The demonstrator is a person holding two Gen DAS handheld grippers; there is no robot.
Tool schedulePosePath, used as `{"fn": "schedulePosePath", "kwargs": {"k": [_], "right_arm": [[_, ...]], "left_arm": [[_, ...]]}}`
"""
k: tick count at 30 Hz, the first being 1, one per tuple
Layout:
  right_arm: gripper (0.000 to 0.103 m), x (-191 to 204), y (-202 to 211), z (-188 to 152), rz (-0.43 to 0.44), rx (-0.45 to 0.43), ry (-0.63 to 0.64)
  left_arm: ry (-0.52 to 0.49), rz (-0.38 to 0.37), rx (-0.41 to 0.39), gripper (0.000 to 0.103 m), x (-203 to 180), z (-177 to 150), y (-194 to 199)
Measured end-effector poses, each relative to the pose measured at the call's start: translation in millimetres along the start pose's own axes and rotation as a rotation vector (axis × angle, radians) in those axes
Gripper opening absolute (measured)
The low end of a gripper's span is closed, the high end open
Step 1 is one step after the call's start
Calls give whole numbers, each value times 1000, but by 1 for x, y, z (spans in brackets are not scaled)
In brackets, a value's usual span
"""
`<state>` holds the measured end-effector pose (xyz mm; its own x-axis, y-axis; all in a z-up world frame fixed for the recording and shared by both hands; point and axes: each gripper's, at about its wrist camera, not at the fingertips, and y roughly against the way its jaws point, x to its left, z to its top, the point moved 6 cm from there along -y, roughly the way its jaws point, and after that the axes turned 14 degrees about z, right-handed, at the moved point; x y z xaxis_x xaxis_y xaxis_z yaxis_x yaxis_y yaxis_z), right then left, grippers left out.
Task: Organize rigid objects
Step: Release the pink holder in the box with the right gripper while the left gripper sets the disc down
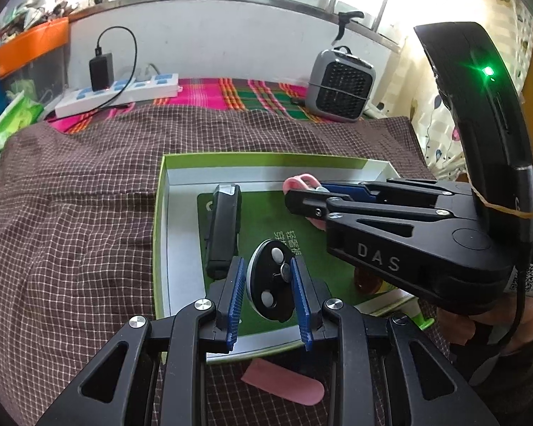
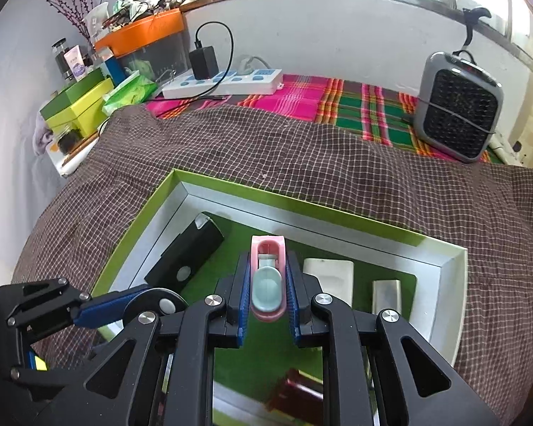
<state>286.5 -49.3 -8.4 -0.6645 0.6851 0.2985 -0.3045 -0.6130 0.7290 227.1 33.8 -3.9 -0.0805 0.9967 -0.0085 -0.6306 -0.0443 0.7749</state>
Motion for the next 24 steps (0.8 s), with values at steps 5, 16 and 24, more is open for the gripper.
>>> {"fn": "schedulePosePath", "kwargs": {"k": [5,16,24], "right_arm": [[19,-3,-9,2,7,12,-3],[19,-4,-20,1,10,38,2],[19,-4,-21,1,8,37,1]], "left_arm": [[-5,1,12,25,0,0,-7],[-4,11,11,25,0,1,-12],[-7,25,13,25,1,1,-15]]}}
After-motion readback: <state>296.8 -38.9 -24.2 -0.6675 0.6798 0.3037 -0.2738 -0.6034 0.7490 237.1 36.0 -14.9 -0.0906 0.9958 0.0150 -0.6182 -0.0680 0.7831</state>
